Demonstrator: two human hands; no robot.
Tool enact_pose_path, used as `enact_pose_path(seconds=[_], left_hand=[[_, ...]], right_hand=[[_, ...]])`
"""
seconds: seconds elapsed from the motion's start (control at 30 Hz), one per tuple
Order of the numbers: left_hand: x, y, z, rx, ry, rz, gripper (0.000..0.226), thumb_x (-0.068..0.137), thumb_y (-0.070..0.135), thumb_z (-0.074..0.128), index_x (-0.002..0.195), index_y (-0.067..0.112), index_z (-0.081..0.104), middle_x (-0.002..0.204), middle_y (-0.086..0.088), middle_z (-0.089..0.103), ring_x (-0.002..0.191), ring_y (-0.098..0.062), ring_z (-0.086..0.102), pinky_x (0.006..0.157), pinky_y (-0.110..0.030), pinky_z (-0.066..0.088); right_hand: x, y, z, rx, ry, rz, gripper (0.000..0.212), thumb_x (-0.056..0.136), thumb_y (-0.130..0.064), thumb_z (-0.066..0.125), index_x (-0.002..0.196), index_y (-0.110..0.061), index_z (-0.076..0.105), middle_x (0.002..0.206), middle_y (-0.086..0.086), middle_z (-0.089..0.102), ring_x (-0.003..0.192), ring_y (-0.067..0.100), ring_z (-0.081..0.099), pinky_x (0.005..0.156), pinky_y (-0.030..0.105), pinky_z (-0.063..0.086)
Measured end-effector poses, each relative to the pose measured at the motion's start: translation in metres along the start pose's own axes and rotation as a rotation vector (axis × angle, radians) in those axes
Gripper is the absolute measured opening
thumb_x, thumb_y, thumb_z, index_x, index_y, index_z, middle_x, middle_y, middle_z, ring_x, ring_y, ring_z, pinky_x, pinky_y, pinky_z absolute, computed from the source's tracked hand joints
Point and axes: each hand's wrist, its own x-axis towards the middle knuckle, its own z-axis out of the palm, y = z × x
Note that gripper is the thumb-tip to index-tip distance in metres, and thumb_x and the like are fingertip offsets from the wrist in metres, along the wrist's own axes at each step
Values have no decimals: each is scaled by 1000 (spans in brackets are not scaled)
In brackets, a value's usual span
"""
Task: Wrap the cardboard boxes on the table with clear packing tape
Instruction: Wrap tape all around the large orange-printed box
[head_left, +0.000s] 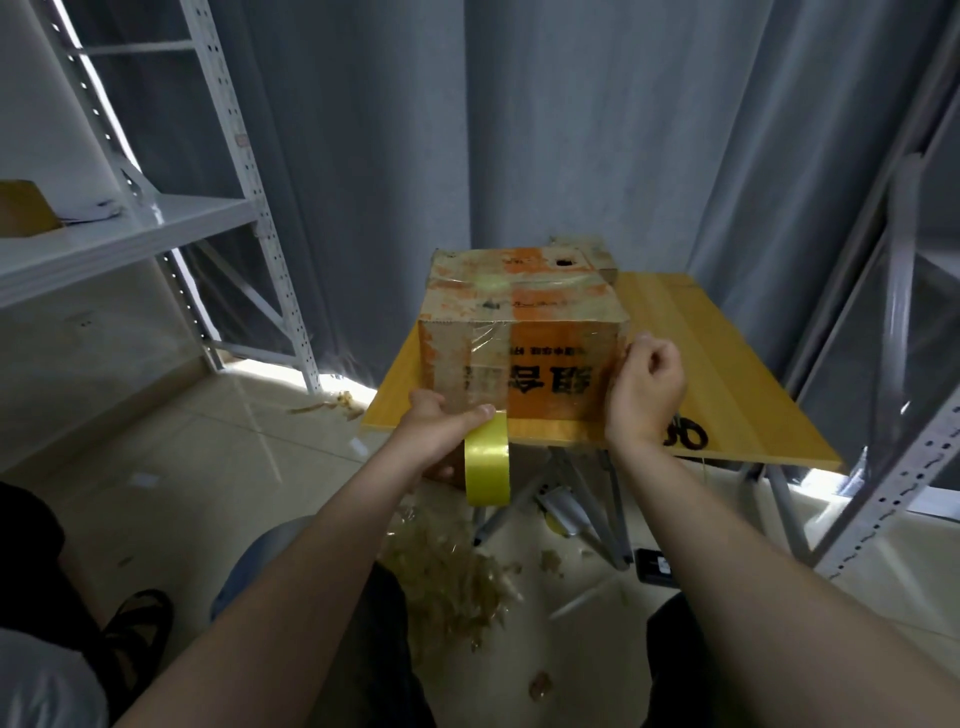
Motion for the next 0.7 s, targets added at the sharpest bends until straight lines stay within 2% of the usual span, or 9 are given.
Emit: enact_pose_path(seconds=[0.07, 0.13, 0.2, 0.27, 0.33, 0.4, 0.47, 0.63, 0.7], left_hand=[[3, 0, -3, 41, 126, 46, 89, 80, 59, 81, 141, 19, 30, 146, -8, 33, 126, -31, 50, 103, -49, 53], [7, 2, -8, 1, 212, 93, 88, 82, 56, 79, 142, 20, 26, 148, -10, 26, 127, -33, 47, 106, -51, 50], [15, 4, -13, -56, 232, 86, 84, 88, 55, 73, 146, 20, 25, 151, -11, 32, 128, -34, 49, 106, -52, 49], [22, 1, -17, -104, 177, 44, 80, 92, 59, 65, 150, 20, 27, 151, -10, 44, 130, -34, 52, 109, -52, 46], [23, -1, -15, -104, 110, 35, 76, 94, 65, 59, 150, 21, 32, 147, -6, 52, 128, -32, 55, 110, -52, 46], [22, -3, -13, -64, 87, 61, 80, 87, 73, 58, 146, 24, 37, 141, -3, 58, 122, -30, 59, 107, -52, 49], [16, -2, -10, -70, 81, 86, 86, 80, 78, 60, 143, 25, 37, 135, -1, 60, 117, -28, 62, 105, -52, 50], [-2, 10, -15, -124, 109, 156, 65, 88, 65, 68, 134, 26, 45, 124, 4, 62, 113, -22, 62, 105, -47, 51], [-12, 19, -20, -144, 109, 201, 56, 91, 61, 67, 131, 28, 47, 124, 4, 62, 113, -20, 61, 106, -44, 50]], right_hand=[[-7, 7, -4, -61, 21, 49, 23, 107, -26, 51, 86, -17, 52, 80, -4, 51, 68, 7, 47, 59, 20, 34], [-8, 12, -4, -137, 23, 137, 17, 104, -29, 56, 110, -13, 52, 106, 1, 55, 93, 15, 54, 71, 18, 38], [-2, 21, -3, -232, -20, 274, 39, 101, -31, 61, 131, -12, 46, 137, 9, 48, 127, 25, 46, 96, 30, 40], [3, 28, -1, -320, -131, 399, 48, 101, -37, 59, 140, -14, 44, 147, 11, 46, 141, 33, 39, 112, 45, 38], [4, 32, 2, -353, -254, 422, 45, 103, -44, 54, 138, -17, 48, 140, 10, 55, 136, 34, 47, 112, 51, 41], [1, 30, 5, -382, -294, 372, 45, 106, -43, 51, 140, -14, 47, 137, 10, 58, 130, 34, 54, 107, 45, 46], [-2, 26, 6, -423, -289, 298, 47, 107, -41, 50, 142, -10, 45, 138, 11, 58, 127, 34, 57, 99, 41, 46], [-6, 13, 6, -413, -200, 204, 49, 105, -45, 53, 139, -10, 48, 142, 11, 50, 125, 33, 55, 91, 37, 43], [-4, 2, 9, -392, -146, 200, 46, 103, -49, 55, 133, -14, 50, 142, 11, 46, 128, 37, 51, 96, 41, 44]])
